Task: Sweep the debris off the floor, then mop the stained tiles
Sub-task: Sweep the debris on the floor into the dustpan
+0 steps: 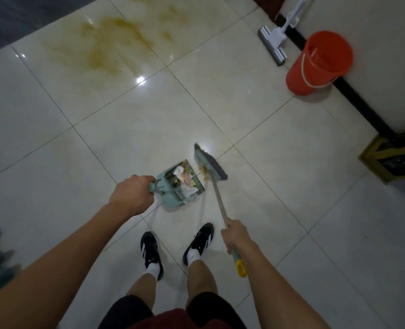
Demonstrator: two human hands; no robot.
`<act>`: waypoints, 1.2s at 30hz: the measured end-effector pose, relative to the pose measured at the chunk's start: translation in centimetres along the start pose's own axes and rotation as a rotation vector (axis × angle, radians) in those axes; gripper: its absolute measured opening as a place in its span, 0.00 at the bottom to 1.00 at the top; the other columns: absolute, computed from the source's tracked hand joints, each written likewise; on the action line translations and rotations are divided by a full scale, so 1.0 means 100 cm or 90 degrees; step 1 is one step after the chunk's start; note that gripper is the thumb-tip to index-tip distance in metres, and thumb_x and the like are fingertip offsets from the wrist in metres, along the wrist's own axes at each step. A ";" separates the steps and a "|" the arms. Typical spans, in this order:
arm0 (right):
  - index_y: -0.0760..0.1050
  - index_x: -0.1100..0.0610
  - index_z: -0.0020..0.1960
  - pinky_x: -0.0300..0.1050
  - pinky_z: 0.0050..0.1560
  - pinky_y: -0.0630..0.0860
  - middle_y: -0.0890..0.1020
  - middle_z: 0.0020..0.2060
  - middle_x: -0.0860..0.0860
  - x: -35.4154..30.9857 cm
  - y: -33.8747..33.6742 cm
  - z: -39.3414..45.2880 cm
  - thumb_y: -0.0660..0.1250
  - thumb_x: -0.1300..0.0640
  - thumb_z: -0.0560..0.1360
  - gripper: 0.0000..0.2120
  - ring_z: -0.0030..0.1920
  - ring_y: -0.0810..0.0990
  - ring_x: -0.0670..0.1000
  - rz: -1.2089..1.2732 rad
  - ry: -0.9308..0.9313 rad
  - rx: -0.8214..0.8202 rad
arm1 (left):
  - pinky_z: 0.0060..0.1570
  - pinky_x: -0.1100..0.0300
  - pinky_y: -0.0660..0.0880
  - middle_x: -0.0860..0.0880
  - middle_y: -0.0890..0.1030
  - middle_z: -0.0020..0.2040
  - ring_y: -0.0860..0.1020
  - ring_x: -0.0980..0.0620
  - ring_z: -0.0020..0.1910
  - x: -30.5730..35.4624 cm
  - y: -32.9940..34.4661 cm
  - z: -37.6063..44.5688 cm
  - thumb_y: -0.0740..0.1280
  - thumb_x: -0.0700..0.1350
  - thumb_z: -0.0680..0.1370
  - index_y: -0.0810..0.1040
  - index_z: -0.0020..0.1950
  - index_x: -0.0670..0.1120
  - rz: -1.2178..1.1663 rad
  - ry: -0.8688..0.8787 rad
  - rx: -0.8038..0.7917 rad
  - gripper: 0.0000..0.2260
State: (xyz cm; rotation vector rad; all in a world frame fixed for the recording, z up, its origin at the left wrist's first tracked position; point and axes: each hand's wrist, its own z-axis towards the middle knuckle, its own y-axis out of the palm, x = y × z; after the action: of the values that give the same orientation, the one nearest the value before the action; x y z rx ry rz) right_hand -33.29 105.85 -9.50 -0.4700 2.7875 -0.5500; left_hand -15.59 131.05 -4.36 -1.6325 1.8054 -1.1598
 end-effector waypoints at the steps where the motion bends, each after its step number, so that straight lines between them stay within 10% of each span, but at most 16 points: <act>1: 0.70 0.63 0.71 0.50 0.37 0.83 0.80 0.58 0.64 -0.001 0.009 -0.005 0.61 0.62 0.80 0.20 0.40 0.81 0.59 0.003 -0.001 -0.003 | 0.40 0.54 0.80 0.49 0.81 0.42 0.79 0.46 0.38 -0.001 0.001 -0.001 0.67 0.45 0.74 0.80 0.57 0.54 -0.003 0.005 -0.003 0.13; 9: 0.66 0.58 0.77 0.53 0.62 0.78 0.77 0.66 0.62 0.002 0.071 -0.031 0.64 0.61 0.80 0.25 0.58 0.80 0.59 0.034 -0.022 -0.071 | 0.36 0.59 0.75 0.49 0.82 0.44 0.79 0.47 0.38 -0.007 0.006 -0.009 0.66 0.44 0.74 0.81 0.60 0.55 -0.039 0.016 -0.021 0.16; 18: 0.69 0.53 0.75 0.43 0.25 0.73 0.75 0.39 0.55 0.016 0.084 -0.063 0.63 0.65 0.77 0.27 0.21 0.73 0.53 0.172 -0.011 -0.077 | 0.38 0.57 0.73 0.46 0.82 0.46 0.79 0.44 0.42 -0.008 0.008 -0.019 0.64 0.43 0.74 0.81 0.59 0.55 -0.041 0.029 -0.018 0.16; 25: 0.74 0.60 0.70 0.43 0.25 0.71 0.75 0.30 0.56 0.012 0.059 -0.074 0.64 0.66 0.76 0.23 0.20 0.71 0.52 0.206 0.010 0.003 | 0.44 0.55 0.76 0.46 0.82 0.52 0.80 0.44 0.47 -0.030 -0.003 -0.032 0.64 0.45 0.75 0.78 0.65 0.55 0.006 0.035 -0.019 0.19; 36: 0.71 0.59 0.73 0.45 0.30 0.76 0.80 0.46 0.60 -0.021 0.034 -0.048 0.65 0.64 0.78 0.24 0.34 0.77 0.57 0.074 -0.060 0.081 | 0.44 0.51 0.81 0.47 0.82 0.45 0.80 0.45 0.41 -0.071 -0.022 -0.034 0.68 0.47 0.74 0.82 0.57 0.52 -0.020 -0.019 -0.011 0.12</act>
State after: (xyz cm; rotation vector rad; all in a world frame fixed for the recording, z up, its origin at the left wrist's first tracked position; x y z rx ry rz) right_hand -33.76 111.09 -6.17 -0.2972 2.6508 -0.6567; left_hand -15.55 138.89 -2.19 -1.6847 1.7825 -1.1293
